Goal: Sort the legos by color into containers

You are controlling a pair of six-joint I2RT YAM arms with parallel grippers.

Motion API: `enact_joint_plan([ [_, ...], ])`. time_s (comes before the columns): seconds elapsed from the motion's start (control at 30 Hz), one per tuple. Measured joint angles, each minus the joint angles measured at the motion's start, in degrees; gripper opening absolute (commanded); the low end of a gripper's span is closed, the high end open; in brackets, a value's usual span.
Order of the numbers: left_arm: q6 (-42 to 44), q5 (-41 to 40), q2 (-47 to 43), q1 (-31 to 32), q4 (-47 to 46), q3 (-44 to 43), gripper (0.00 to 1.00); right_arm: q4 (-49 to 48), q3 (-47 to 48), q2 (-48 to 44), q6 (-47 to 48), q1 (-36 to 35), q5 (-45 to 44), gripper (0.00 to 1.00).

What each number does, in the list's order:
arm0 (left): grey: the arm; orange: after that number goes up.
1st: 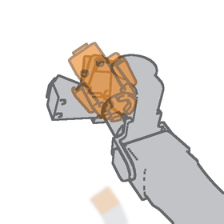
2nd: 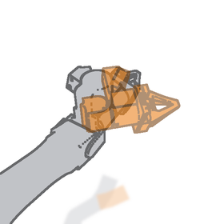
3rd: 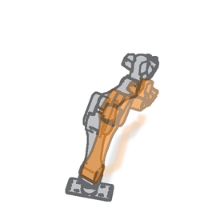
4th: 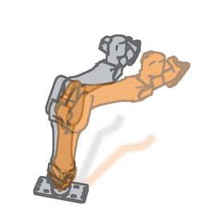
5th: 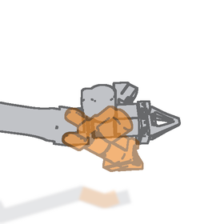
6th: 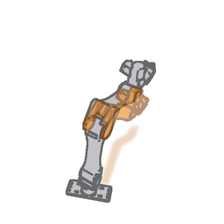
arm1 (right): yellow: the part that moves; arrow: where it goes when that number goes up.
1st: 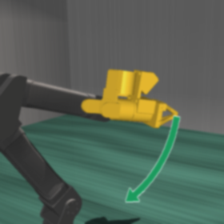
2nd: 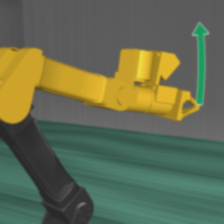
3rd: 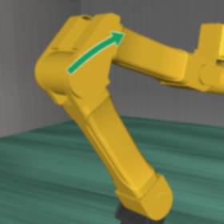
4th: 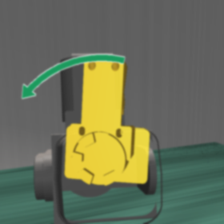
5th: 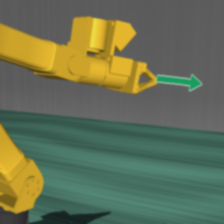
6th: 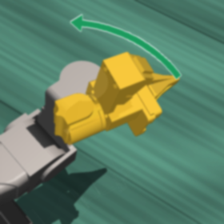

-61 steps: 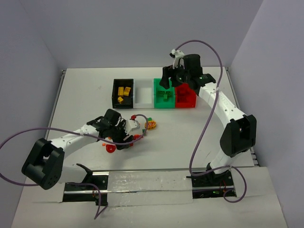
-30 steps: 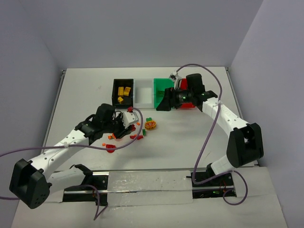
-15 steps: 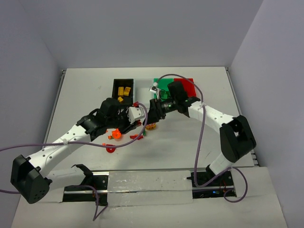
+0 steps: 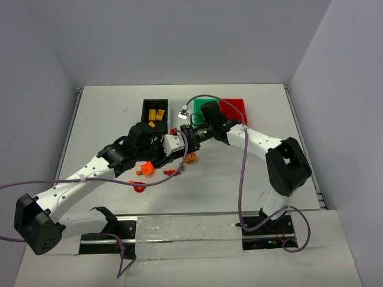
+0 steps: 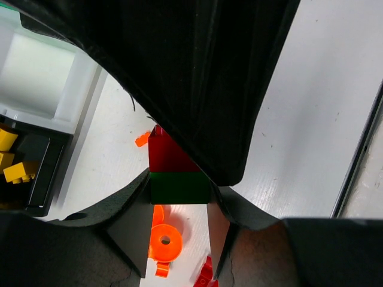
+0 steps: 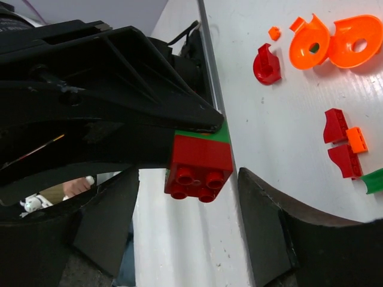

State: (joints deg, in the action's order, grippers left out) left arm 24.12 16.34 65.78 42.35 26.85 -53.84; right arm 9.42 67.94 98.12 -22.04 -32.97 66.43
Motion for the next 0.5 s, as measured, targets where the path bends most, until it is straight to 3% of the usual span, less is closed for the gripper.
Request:
enact_joint_plan([
  [0.1, 0.0, -0.1, 0.0, 0.0, 0.0, 0.0, 0.00, -0.3, 0.0, 0.1, -0.6, 0.0, 0.7, 0.47],
  [0.2, 0.1, -0.4, -0.2, 0.1, -0.1, 0.0, 0.00, -0.2, 0.0, 0.5, -1.4, 0.2, 0.3, 0.18],
  [0.3, 0.3, -0.9, -0.2, 0.3, 0.0, 0.0, 0.00, 0.2, 0.0, 0.7, -1.9, 0.2, 0.5, 0.02],
  [0.5, 0.4, -1.5, -0.3, 0.5, -1.7, 0.8, 0.00, 0.5, 0.0, 0.7, -1.1, 1.7, 1.1, 0.00],
])
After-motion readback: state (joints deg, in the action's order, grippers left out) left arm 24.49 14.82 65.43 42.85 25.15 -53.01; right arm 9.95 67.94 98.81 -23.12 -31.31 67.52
